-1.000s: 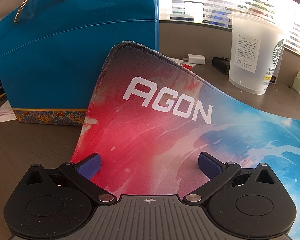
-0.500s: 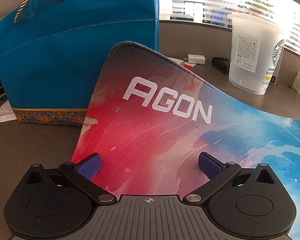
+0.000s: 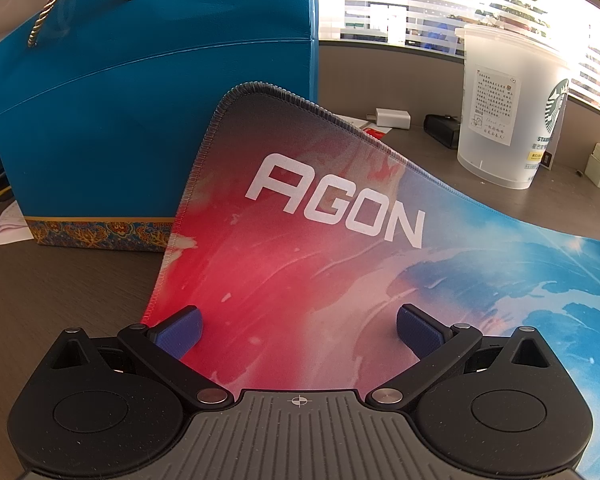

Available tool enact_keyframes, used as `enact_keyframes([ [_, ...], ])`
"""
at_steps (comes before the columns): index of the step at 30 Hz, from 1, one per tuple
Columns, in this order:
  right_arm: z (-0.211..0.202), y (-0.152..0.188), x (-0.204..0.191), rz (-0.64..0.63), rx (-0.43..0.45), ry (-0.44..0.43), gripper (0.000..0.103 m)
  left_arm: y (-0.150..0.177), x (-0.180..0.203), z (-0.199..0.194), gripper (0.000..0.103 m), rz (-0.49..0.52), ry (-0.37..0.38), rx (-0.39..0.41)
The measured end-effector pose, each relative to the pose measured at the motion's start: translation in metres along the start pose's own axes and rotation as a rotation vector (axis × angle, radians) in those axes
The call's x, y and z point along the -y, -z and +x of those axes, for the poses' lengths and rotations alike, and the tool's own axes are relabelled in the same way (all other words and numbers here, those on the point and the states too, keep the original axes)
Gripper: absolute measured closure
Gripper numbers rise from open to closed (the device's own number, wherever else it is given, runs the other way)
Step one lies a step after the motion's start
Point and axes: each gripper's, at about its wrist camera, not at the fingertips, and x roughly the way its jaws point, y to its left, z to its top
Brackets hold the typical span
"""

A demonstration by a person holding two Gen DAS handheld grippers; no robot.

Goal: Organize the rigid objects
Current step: 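Lower the white-green box into the teal box and open the right tool, then return the right tool to the pile and grasp a black marker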

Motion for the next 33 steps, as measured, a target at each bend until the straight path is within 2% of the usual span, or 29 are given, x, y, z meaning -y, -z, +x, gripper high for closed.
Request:
enact_keyframes([
  [17, -0.039, 0.012, -0.025, -0.008, 0.061, 0.090, 0.066, 0.000, 0.000, 0.000, 0.000, 0.000, 0.000, 0.000],
  [20, -0.050, 0.016, -0.030, -0.004, 0.077, 0.098, 0.061, 0.000, 0.000, 0.000, 0.000, 0.000, 0.000, 0.000],
  [29, -0.070, 0.042, -0.060, -0.006, 0.095, 0.105, 0.057, 0.000, 0.000, 0.000, 0.000, 0.000, 0.001, 0.000],
  [31, -0.075, 0.048, -0.068, 0.002, 0.108, 0.101, 0.053, 0.000, 0.000, 0.000, 0.000, 0.001, 0.001, 0.000],
  [33, -0.079, 0.055, -0.077, 0.004, 0.125, 0.101, 0.037, 0.000, 0.000, 0.000, 0.000, 0.001, 0.001, 0.000],
])
